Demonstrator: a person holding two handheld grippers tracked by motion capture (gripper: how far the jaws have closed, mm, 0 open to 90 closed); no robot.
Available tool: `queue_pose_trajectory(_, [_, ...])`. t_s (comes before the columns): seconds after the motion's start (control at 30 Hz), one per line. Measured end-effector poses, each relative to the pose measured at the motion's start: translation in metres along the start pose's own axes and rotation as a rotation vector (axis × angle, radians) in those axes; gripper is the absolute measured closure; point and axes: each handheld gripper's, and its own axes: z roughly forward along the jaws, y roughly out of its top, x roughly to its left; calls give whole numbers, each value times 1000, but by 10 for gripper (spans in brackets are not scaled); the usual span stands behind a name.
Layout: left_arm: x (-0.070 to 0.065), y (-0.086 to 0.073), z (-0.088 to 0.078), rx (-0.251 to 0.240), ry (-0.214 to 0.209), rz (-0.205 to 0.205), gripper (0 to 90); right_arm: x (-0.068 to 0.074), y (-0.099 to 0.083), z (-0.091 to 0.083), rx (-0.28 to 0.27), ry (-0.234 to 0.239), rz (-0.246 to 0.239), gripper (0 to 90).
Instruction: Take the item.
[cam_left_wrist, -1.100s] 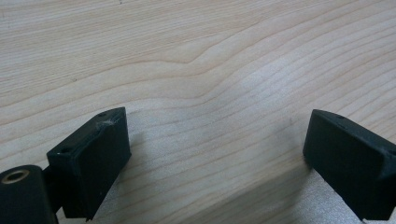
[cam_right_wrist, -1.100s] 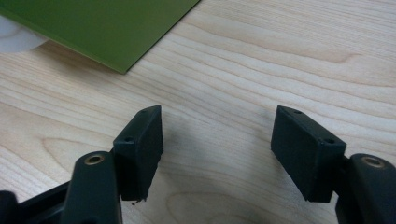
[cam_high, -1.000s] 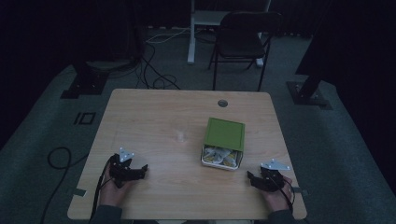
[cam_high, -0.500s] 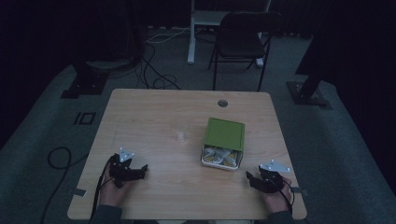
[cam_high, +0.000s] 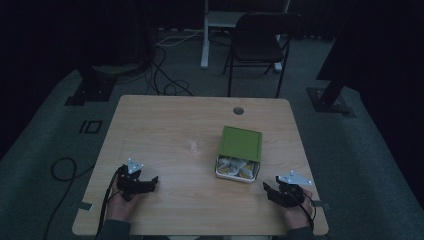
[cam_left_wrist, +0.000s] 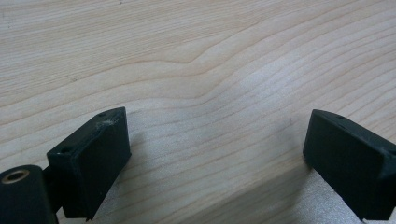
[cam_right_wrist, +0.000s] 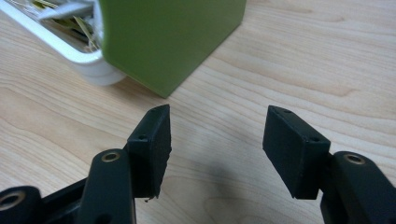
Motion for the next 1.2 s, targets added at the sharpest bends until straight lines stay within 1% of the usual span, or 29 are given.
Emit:
queue_pose_trajectory(0.27, [0,0,0,0,0,0,80,8,6,-7,-23,12,-18,435])
queue_pose_trajectory(0.4, [0,0,0,0,0,0,80,10,7,-8,-27,16,-23,437])
queue_pose_trajectory(0.43, [0,0,0,0,0,0,80,11,10,-11,-43,73,12,448])
queue_pose_trajectory(0.47, [0,0,0,0,0,0,80,12,11,-11,-47,78,13,448])
queue_pose_trajectory(0.97, [0,0,0,0,0,0,80,26,19,-20,-77,107,-27,457])
queue_pose_trajectory(1.17, [0,0,0,0,0,0,80,29,21,-20,-80,114,-35,463])
queue_pose_trajectory(1.2, [0,0,0,0,0,0,80,31,22,-21,-85,120,-42,464])
